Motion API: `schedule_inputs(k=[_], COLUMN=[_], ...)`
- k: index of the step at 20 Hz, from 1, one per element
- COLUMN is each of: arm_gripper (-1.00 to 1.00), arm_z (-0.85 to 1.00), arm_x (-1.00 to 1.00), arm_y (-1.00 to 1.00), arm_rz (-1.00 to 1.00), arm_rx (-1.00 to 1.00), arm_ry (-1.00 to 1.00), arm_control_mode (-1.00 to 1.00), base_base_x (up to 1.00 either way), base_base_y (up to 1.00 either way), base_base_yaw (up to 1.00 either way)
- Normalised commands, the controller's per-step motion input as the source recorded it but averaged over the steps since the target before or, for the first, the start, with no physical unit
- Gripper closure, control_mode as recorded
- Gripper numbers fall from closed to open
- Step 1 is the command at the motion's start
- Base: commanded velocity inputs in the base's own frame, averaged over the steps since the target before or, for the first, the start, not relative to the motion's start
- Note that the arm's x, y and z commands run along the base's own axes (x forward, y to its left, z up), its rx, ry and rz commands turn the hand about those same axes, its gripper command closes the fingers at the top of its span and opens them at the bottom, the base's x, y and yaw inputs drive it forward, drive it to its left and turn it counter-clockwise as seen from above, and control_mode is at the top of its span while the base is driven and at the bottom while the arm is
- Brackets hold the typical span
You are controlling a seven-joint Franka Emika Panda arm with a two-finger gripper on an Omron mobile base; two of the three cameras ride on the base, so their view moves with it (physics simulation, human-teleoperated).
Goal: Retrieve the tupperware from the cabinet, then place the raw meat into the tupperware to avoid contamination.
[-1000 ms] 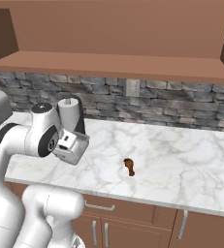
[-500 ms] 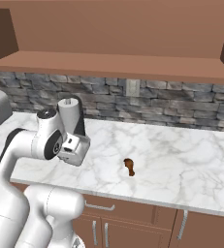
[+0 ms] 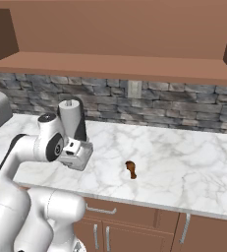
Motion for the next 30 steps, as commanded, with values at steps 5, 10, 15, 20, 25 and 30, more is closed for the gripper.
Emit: schedule_inputs(k=[5,10,15,20,25,30], arm_gripper=[1.00,1.00,1.00,1.00,1.00,1.00], arm_z=[-0.16,-0.27,-0.35,-0.36,-0.36,-0.32], arm_x=[0.21,0.24,0.23,0.25,0.24,0.25], arm_y=[-0.08,-0.06,0.00,-0.02,-0.09,-0.07], arm_rz=[0.00,0.00,0.00,0.01,0.01,0.01], arm_rx=[0.00,-0.01,-0.03,-0.01,0.00,0.00], arm_ry=[0.13,0.08,0.02,0.00,0.00,0.00], arm_control_mode=[-1.00,-1.00,-1.00,-1.00,-1.00,-1.00], base_base_x=[0.00,0.00,0.00,0.00,0.00,0.00], base_base_y=[0.00,0.00,0.00,0.00,0.00,0.00], base_base_yaw=[0.00,0.00,0.00,0.00,0.00,0.00])
